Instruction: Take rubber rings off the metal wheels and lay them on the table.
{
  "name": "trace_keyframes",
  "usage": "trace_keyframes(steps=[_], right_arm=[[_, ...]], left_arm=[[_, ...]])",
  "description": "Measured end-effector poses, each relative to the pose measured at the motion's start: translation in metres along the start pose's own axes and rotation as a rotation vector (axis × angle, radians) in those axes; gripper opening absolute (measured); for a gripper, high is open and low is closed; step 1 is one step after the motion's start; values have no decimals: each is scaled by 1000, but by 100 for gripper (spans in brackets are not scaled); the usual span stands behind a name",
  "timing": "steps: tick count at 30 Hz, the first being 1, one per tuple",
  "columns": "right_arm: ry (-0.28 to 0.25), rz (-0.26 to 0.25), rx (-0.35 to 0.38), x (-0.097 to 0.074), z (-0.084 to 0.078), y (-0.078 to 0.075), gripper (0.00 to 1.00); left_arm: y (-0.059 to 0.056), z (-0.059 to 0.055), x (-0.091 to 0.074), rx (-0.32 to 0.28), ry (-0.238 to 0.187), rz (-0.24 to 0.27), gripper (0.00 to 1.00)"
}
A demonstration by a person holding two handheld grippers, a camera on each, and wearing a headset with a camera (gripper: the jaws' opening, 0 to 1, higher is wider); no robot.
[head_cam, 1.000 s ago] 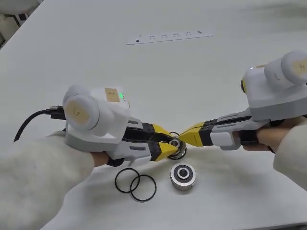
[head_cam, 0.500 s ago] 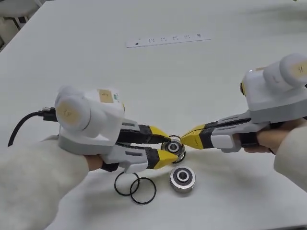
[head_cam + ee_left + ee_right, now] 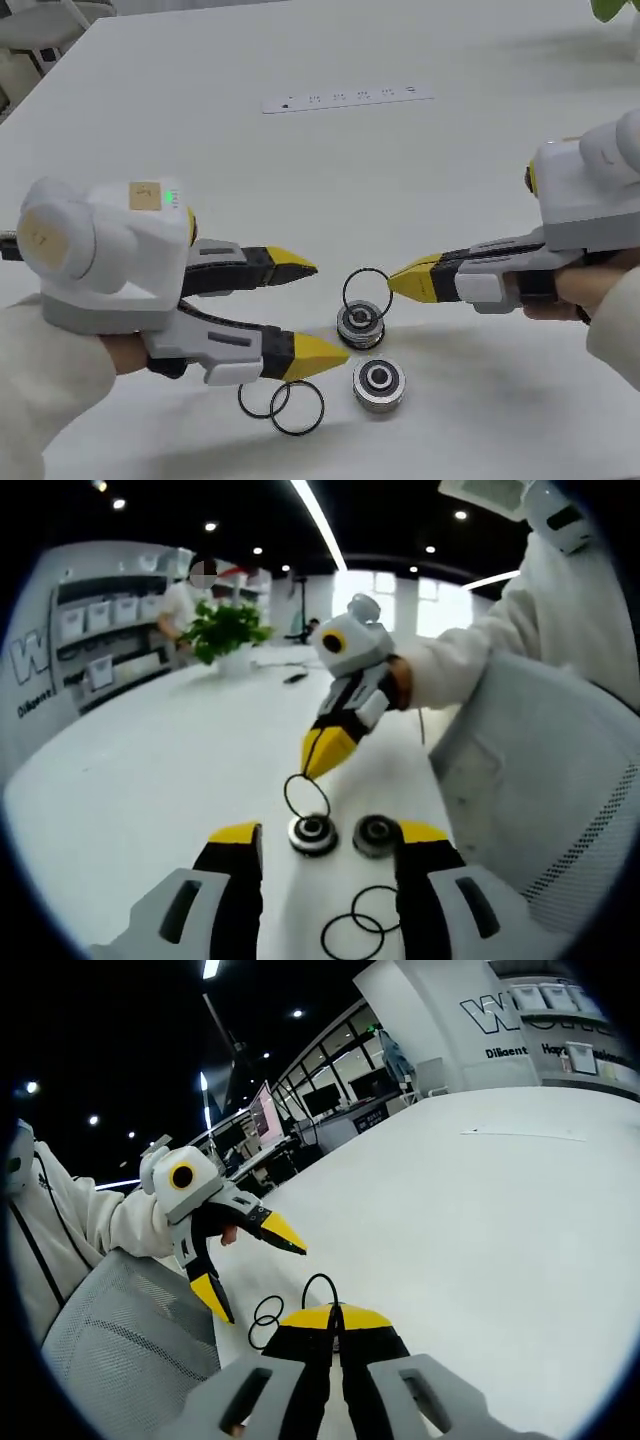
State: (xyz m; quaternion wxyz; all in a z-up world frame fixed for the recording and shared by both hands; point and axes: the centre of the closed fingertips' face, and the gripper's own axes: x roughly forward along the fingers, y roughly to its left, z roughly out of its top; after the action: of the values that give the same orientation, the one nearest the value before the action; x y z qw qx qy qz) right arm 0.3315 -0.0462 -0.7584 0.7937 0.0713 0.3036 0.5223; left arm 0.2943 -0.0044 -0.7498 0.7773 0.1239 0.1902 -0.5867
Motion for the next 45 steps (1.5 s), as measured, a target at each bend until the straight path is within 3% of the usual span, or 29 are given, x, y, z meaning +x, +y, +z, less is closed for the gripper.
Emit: trace_keyframes(steps=[8,19,26,34,45], right_arm=[[-11,13,-5,-4,9,10,0],[-19,39,-28,-4,21,26,0],[-5,74,-46,1,25,40,0],[20,93,-53,5,22,50,0],[74,123,-85,15,10,63,0]], left_arm=[[-3,-1,-15,18,11,28,65],[0,-4,-37,-5,1,87,68],[-4,-10,-45,-19,11,105,69],[-17,-14,-47,-5,34,87,70],[-21,-15,-48,-12,36,87,70]])
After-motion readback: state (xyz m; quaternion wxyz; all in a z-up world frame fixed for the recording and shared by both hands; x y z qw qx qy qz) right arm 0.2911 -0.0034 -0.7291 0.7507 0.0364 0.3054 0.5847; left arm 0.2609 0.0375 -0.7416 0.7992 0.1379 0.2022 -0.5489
